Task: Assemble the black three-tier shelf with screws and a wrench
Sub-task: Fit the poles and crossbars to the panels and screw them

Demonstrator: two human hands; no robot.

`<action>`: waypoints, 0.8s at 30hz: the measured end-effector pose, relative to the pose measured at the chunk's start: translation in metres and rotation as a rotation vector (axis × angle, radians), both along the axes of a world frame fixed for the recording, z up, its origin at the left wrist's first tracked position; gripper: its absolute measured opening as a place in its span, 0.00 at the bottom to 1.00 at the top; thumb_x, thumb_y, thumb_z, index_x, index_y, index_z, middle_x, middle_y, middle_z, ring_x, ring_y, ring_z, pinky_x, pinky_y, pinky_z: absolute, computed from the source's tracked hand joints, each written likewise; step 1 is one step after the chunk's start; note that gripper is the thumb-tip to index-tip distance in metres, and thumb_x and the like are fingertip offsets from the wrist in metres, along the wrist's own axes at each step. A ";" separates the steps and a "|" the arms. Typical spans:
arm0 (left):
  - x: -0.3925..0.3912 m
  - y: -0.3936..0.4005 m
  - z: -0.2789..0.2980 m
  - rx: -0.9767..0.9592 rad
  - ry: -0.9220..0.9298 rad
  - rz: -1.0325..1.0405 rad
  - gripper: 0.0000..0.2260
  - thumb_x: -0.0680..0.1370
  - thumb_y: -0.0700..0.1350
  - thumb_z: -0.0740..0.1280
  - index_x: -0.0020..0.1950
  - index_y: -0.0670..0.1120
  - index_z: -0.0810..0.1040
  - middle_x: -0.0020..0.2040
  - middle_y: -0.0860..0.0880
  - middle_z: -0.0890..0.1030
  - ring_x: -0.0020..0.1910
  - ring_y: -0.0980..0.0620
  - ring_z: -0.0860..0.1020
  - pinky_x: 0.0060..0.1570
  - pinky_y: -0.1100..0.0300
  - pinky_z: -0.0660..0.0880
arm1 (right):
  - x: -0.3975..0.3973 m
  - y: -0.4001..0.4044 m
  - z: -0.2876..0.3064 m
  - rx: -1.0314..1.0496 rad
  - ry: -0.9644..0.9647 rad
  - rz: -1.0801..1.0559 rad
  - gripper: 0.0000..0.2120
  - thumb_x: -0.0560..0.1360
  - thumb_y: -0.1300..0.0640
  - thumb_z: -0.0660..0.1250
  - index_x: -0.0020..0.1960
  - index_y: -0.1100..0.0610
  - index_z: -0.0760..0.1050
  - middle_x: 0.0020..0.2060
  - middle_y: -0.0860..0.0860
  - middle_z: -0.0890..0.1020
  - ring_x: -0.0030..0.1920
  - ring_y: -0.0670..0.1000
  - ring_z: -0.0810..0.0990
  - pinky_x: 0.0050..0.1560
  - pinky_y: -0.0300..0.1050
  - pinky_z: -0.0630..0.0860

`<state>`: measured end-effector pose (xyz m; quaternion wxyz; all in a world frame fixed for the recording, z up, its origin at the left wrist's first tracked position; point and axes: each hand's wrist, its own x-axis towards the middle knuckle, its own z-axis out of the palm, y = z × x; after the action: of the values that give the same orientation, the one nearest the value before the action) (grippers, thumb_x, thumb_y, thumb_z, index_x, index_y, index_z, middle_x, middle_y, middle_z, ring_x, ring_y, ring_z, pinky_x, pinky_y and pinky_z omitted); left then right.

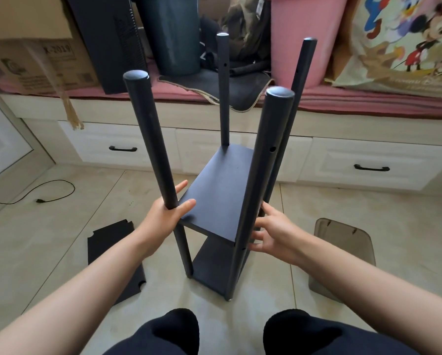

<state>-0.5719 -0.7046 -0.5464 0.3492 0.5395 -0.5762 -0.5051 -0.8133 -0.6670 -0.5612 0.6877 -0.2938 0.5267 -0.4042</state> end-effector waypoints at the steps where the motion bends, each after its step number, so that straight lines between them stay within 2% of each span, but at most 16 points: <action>1: -0.003 0.003 -0.001 -0.005 0.019 0.008 0.27 0.81 0.46 0.68 0.79 0.53 0.65 0.73 0.56 0.72 0.69 0.60 0.72 0.62 0.68 0.68 | -0.002 -0.001 0.002 -0.002 -0.008 -0.007 0.29 0.76 0.73 0.61 0.70 0.47 0.68 0.53 0.55 0.84 0.43 0.56 0.85 0.46 0.57 0.83; 3: -0.011 0.011 -0.003 -0.004 0.041 0.004 0.27 0.81 0.44 0.68 0.79 0.52 0.64 0.73 0.58 0.72 0.62 0.70 0.73 0.54 0.76 0.69 | -0.008 -0.003 0.005 -0.006 0.002 -0.024 0.22 0.77 0.73 0.59 0.62 0.50 0.72 0.46 0.53 0.85 0.40 0.54 0.84 0.47 0.59 0.82; 4: -0.015 0.014 -0.005 0.003 0.048 -0.011 0.28 0.81 0.43 0.68 0.79 0.52 0.64 0.72 0.59 0.72 0.61 0.73 0.72 0.54 0.77 0.70 | -0.011 -0.004 0.008 -0.017 0.025 -0.031 0.18 0.78 0.72 0.58 0.58 0.53 0.75 0.41 0.54 0.83 0.37 0.53 0.81 0.43 0.55 0.81; 5: -0.019 0.018 -0.006 0.013 0.048 -0.039 0.28 0.81 0.43 0.69 0.80 0.52 0.63 0.72 0.59 0.72 0.62 0.72 0.72 0.57 0.75 0.69 | -0.014 -0.004 0.010 -0.028 0.050 -0.047 0.15 0.79 0.70 0.57 0.58 0.57 0.76 0.41 0.59 0.79 0.35 0.53 0.76 0.40 0.50 0.77; 6: -0.022 0.022 -0.007 0.028 0.035 -0.077 0.30 0.81 0.42 0.69 0.80 0.53 0.63 0.72 0.59 0.72 0.65 0.69 0.72 0.63 0.71 0.69 | -0.018 -0.005 0.012 -0.036 0.075 -0.081 0.14 0.80 0.69 0.57 0.63 0.63 0.73 0.42 0.63 0.75 0.35 0.54 0.72 0.38 0.48 0.72; 7: -0.024 0.025 -0.007 0.049 0.012 -0.126 0.31 0.80 0.42 0.70 0.80 0.55 0.63 0.72 0.60 0.71 0.68 0.65 0.72 0.68 0.66 0.67 | -0.024 -0.006 0.012 -0.040 0.096 -0.127 0.17 0.81 0.68 0.57 0.68 0.67 0.68 0.44 0.67 0.71 0.37 0.56 0.70 0.37 0.47 0.69; 8: -0.024 0.026 -0.007 0.073 -0.009 -0.183 0.31 0.79 0.41 0.71 0.79 0.57 0.64 0.71 0.61 0.72 0.69 0.62 0.72 0.71 0.62 0.66 | -0.030 -0.007 0.012 -0.042 0.095 -0.167 0.19 0.81 0.68 0.58 0.71 0.68 0.66 0.46 0.66 0.71 0.40 0.56 0.70 0.37 0.46 0.67; 9: -0.024 0.027 -0.006 0.096 -0.023 -0.240 0.31 0.79 0.39 0.71 0.77 0.59 0.66 0.70 0.61 0.73 0.69 0.61 0.73 0.71 0.61 0.67 | -0.035 -0.007 0.013 -0.040 0.076 -0.201 0.19 0.81 0.68 0.58 0.72 0.67 0.66 0.49 0.64 0.73 0.44 0.57 0.71 0.38 0.47 0.67; 11: -0.020 0.026 -0.004 0.112 -0.034 -0.328 0.30 0.78 0.35 0.72 0.71 0.62 0.70 0.67 0.63 0.75 0.63 0.64 0.78 0.62 0.68 0.73 | -0.042 -0.007 0.015 -0.036 0.033 -0.233 0.19 0.81 0.67 0.57 0.71 0.62 0.71 0.56 0.61 0.76 0.51 0.59 0.72 0.41 0.48 0.66; 13: -0.017 0.024 -0.001 0.109 -0.037 -0.365 0.29 0.77 0.33 0.72 0.69 0.61 0.72 0.66 0.64 0.76 0.59 0.67 0.79 0.53 0.73 0.74 | -0.045 -0.006 0.015 -0.040 0.024 -0.233 0.19 0.81 0.67 0.56 0.70 0.60 0.72 0.58 0.59 0.77 0.53 0.59 0.72 0.43 0.48 0.68; 16: -0.014 0.021 0.001 0.099 -0.051 -0.383 0.30 0.76 0.32 0.72 0.71 0.58 0.72 0.66 0.62 0.78 0.60 0.62 0.80 0.55 0.70 0.75 | -0.045 -0.006 0.012 -0.041 0.029 -0.244 0.19 0.81 0.67 0.57 0.71 0.59 0.71 0.64 0.59 0.78 0.56 0.59 0.76 0.52 0.50 0.71; 18: -0.014 0.018 0.003 0.082 -0.095 -0.403 0.31 0.75 0.31 0.73 0.71 0.58 0.73 0.66 0.58 0.78 0.59 0.57 0.82 0.57 0.66 0.77 | -0.045 -0.007 0.012 -0.044 0.040 -0.244 0.19 0.81 0.67 0.57 0.71 0.59 0.71 0.65 0.60 0.78 0.55 0.58 0.75 0.52 0.50 0.69; 21: -0.015 0.014 0.003 0.038 -0.161 -0.415 0.32 0.74 0.30 0.74 0.70 0.57 0.73 0.64 0.54 0.79 0.57 0.54 0.83 0.58 0.61 0.78 | -0.049 -0.007 0.012 -0.064 0.079 -0.184 0.20 0.82 0.67 0.57 0.71 0.57 0.71 0.60 0.59 0.78 0.52 0.58 0.72 0.45 0.49 0.68; 24: -0.014 0.011 0.001 0.031 -0.164 -0.418 0.32 0.72 0.29 0.75 0.69 0.57 0.74 0.64 0.55 0.80 0.56 0.54 0.84 0.59 0.61 0.78 | -0.054 -0.008 0.012 -0.101 0.116 -0.109 0.20 0.82 0.66 0.57 0.72 0.56 0.71 0.57 0.57 0.78 0.52 0.58 0.72 0.52 0.52 0.69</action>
<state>-0.5858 -0.6934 -0.5451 0.1805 0.4529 -0.6942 -0.5295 -0.8671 -0.6753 -0.5496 0.6172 -0.3218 0.5601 -0.4493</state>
